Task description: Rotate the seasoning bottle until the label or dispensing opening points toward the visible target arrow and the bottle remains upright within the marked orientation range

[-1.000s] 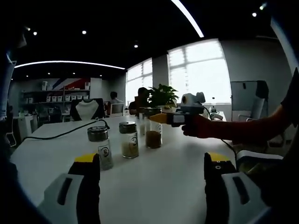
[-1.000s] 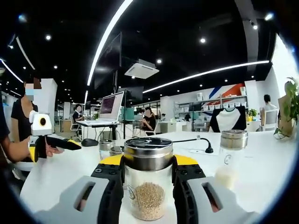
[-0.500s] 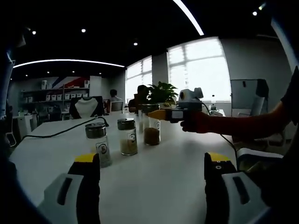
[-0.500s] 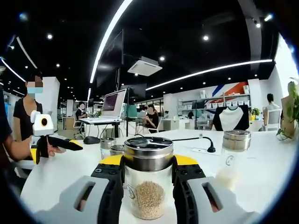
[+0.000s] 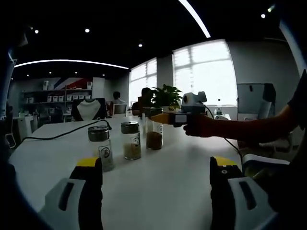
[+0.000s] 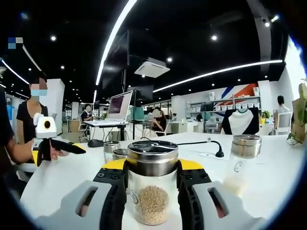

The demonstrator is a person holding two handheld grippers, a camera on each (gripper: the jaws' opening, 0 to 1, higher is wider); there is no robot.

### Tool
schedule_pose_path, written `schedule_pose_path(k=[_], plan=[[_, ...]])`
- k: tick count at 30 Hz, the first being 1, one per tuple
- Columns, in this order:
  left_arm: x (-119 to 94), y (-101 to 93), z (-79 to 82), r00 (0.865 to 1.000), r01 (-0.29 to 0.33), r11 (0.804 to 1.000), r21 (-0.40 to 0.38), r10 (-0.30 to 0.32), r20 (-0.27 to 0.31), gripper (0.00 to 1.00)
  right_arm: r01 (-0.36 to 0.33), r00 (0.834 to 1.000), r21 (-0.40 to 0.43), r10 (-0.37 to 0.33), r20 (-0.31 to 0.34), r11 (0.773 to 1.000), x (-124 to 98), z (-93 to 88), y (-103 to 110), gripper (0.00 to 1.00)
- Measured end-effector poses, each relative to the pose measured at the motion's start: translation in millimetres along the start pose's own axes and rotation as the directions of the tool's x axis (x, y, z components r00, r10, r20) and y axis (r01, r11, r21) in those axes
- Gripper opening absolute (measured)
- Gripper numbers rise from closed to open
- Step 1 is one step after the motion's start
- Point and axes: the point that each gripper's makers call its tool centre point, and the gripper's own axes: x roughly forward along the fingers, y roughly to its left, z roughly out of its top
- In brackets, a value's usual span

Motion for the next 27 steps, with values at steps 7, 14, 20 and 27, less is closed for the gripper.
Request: schedule_pose_path(k=[7,14,20,27], plan=[[1,-5.4,3.2,1.000,0.019,1.000,0.004,-0.019,0.006,0.99,0.028,0.999,-0.107,-0.032,-0.043,0.994,-13,-0.3,-1,0.53],[2,-6.3,-1.5,1.000,0.019,1.000,-0.003,-0.019,-0.006,0.98,0.071,0.997,-0.076,-0.069,0.033,0.995,-35,28.5,-7,0.52],[0,-3.4,1.4,1.000,0.009,1.000,-0.002,-0.009,-0.001,0.99,0.155,0.987,-0.050,-0.152,0.060,0.987,-48,36.9,-28,0.51],[-6,10.3,3.2,0.999,-0.047,0.999,-0.012,0.047,0.002,1.00,0.307,0.951,0.004,-0.306,0.035,0.952,-64,36.2,-72,0.56]])
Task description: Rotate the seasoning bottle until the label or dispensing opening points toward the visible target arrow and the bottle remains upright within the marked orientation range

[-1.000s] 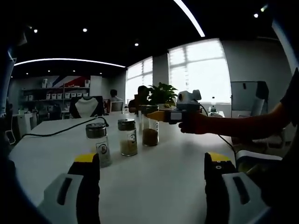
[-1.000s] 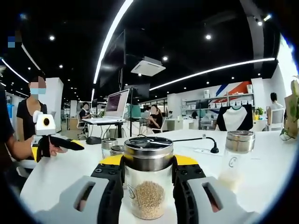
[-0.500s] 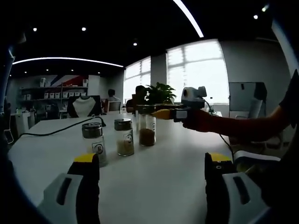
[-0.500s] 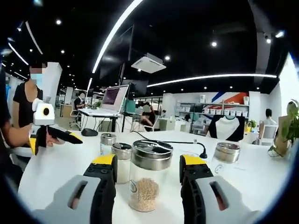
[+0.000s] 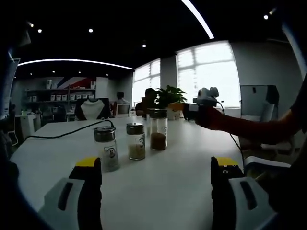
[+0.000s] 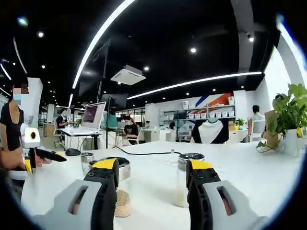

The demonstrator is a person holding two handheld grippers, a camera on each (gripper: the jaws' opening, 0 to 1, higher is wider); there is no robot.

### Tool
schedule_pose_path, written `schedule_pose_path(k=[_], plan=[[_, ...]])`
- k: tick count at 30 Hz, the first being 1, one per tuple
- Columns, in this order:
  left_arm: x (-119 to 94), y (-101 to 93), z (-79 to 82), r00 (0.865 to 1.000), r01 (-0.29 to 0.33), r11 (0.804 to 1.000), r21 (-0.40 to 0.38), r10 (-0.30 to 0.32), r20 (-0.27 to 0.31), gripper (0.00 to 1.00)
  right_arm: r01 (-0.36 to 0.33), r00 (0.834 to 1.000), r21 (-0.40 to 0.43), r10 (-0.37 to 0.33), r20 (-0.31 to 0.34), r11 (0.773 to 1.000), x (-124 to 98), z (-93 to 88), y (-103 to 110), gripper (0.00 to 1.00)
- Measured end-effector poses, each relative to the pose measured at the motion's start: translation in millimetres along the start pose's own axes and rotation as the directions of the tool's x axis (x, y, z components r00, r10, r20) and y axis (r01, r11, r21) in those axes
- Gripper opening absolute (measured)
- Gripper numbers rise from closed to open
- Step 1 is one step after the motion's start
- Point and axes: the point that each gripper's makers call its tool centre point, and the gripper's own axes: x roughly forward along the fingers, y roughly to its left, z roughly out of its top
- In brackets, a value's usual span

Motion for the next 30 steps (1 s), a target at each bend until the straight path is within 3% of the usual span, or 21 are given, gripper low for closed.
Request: schedule_pose_path(k=[1,11,16,30], plan=[[-1,2.1,-0.1,1.000,-0.009,1.000,-0.001,0.009,-0.001,1.00,0.035,0.999,-0.034,-0.035,-0.004,0.999,0,-0.4,-9,0.55],[-10,11.5,2.3,0.998,-0.057,0.998,0.012,0.057,-0.001,1.00,0.080,0.993,-0.060,-0.085,-0.083,0.995,17,-20.5,-33,0.55],[-17,16.5,0.8,0.996,-0.091,0.996,0.020,0.091,0.010,1.00,0.101,0.990,-0.019,-0.103,-0.098,0.995,23,-29.5,-44,0.52],[-7,23.3,-3.0,0.991,-0.132,0.991,0.029,0.132,0.002,0.99,0.141,0.984,-0.021,-0.143,-0.104,0.990,55,-33.5,-53,0.55]])
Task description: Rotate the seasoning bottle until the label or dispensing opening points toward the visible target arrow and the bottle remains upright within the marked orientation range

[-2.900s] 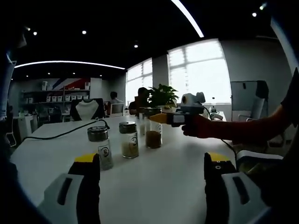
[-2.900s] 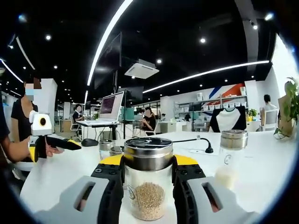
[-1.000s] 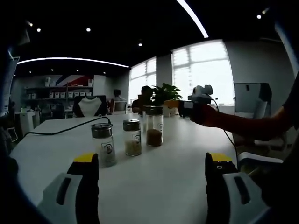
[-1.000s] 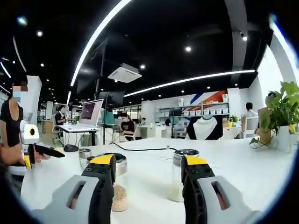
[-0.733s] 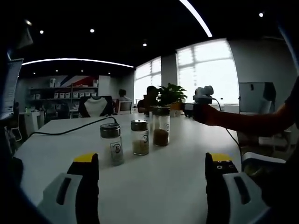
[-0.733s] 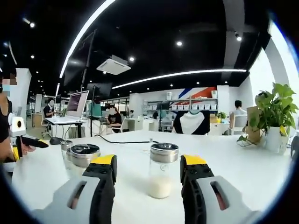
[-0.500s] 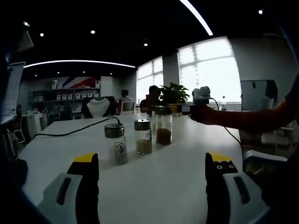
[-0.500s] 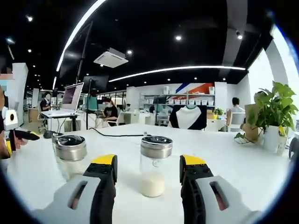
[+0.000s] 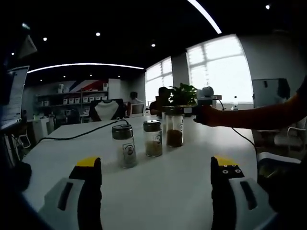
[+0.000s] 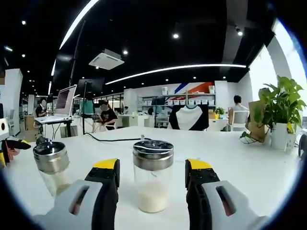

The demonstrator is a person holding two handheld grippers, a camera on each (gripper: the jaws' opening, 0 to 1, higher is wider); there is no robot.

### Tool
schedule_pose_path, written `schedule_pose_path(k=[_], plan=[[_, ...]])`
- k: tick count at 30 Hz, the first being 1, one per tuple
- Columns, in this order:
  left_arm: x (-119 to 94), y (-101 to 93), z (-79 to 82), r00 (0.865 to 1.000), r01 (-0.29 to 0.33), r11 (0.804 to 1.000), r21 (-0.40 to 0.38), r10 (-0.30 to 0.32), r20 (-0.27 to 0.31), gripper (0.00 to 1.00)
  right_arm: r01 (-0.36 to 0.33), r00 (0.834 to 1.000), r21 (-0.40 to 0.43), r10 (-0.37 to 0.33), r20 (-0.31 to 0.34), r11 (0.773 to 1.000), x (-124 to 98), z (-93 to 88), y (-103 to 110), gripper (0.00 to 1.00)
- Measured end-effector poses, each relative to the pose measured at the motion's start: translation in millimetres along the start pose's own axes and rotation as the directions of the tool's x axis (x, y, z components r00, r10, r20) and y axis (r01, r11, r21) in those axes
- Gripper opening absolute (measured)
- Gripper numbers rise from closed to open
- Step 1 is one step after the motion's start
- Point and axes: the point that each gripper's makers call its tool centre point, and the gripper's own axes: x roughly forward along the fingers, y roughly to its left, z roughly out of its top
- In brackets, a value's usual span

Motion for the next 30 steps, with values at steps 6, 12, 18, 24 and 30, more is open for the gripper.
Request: schedule_pose_path(k=[6,12,18,24,30], plan=[[4,4.7,1.0,1.000,-0.011,1.000,-0.026,0.011,0.008,0.97,0.027,1.000,0.042,-0.027,0.004,0.999,12,-1.0,-7,0.52],[13,4.8,5.1,1.000,-0.013,1.000,-0.027,0.013,0.011,0.98,0.030,0.999,0.031,-0.030,-0.013,0.999,16,-7.5,-5,0.46],[21,5.9,6.1,1.000,-0.020,0.999,-0.029,0.020,0.015,0.98,0.019,1.000,0.013,-0.019,-0.007,1.000,18,-3.8,-3,0.38],[30,7.3,6.1,1.000,-0.026,0.999,-0.033,0.026,0.012,0.98,-0.009,1.000,0.011,0.009,-0.023,1.000,11,-2.6,5,0.37],[38,10.3,8.4,0.999,-0.053,0.999,0.002,0.053,0.010,0.98,-0.048,0.997,-0.066,0.052,0.059,0.997,-8,25.6,22,0.37]])
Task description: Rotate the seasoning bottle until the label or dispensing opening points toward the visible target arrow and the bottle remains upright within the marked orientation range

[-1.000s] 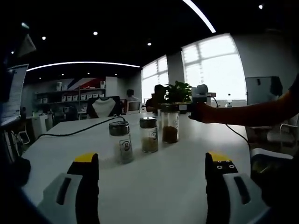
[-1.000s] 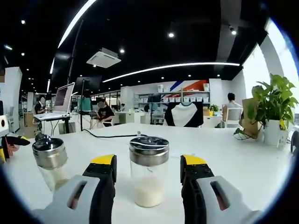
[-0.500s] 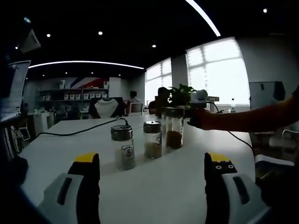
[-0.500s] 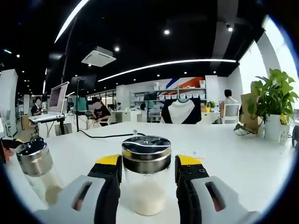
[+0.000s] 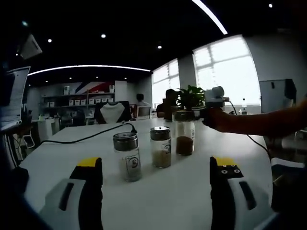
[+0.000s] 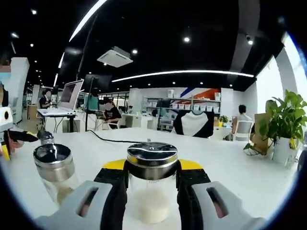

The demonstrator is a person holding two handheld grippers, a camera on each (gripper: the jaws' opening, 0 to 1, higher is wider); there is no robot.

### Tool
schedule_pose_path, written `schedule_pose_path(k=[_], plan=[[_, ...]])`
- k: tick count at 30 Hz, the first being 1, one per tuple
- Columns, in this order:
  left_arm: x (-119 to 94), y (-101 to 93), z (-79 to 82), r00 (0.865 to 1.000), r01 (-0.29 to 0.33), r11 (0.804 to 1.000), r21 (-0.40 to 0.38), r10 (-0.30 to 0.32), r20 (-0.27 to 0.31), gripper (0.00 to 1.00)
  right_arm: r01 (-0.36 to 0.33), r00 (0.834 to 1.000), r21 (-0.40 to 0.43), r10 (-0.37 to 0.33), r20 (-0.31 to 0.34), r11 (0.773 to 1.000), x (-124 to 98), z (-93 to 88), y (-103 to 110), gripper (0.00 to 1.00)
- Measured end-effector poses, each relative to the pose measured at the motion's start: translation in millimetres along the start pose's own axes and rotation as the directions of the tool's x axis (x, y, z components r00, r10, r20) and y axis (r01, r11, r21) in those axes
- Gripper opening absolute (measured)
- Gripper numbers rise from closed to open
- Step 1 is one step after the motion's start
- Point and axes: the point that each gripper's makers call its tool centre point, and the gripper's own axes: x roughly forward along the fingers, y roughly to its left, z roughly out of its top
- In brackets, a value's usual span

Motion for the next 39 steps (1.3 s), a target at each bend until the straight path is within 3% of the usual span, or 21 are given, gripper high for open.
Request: schedule_pose_path(k=[5,10,22,26,29,31,32,35,39], plan=[[-1,-3.1,-0.2,1.000,0.010,1.000,0.001,-0.010,-0.003,0.97,0.010,1.000,0.027,-0.011,0.019,1.000,-18,13.0,1,0.37],[0,-6.1,-1.5,1.000,0.029,0.999,0.028,-0.029,-0.009,0.96,0.003,1.000,0.012,-0.003,0.024,1.000,-41,11.7,6,0.37],[5,-21.8,6.9,0.996,0.084,0.996,-0.040,-0.082,0.033,0.91,0.080,0.995,0.008,-0.080,0.053,0.997,-105,9.1,44,0.37],[8,-40.7,2.8,0.990,0.142,0.990,-0.026,-0.142,0.014,0.91,-0.015,0.997,0.101,0.007,0.080,0.995,-119,9.1,84,0.37],[9,-58.5,3.3,0.976,0.218,0.976,-0.004,-0.218,0.008,0.91,-0.124,0.989,0.141,0.110,0.103,0.982,-124,12.0,110,0.37],[8,-67.8,3.3,0.968,0.251,0.968,0.017,-0.251,0.003,0.89,-0.202,0.976,0.160,0.185,0.116,0.966,-125,14.3,130,0.37],[8,-77.0,1.9,0.957,0.291,0.956,0.038,-0.291,-0.002,0.88,-0.243,0.967,0.156,0.227,0.118,0.957,-126,15.2,141,0.37],[8,-89.2,0.5,0.948,0.319,0.947,0.046,-0.320,-0.001,0.82,-0.307,0.948,0.131,0.292,0.124,0.943,-128,17.4,162,0.37],[5,-106.7,5.2,0.920,0.388,0.921,0.030,-0.389,0.045,0.70,-0.439,0.893,0.104,0.420,0.163,0.893,-137,23.1,198,0.37]])
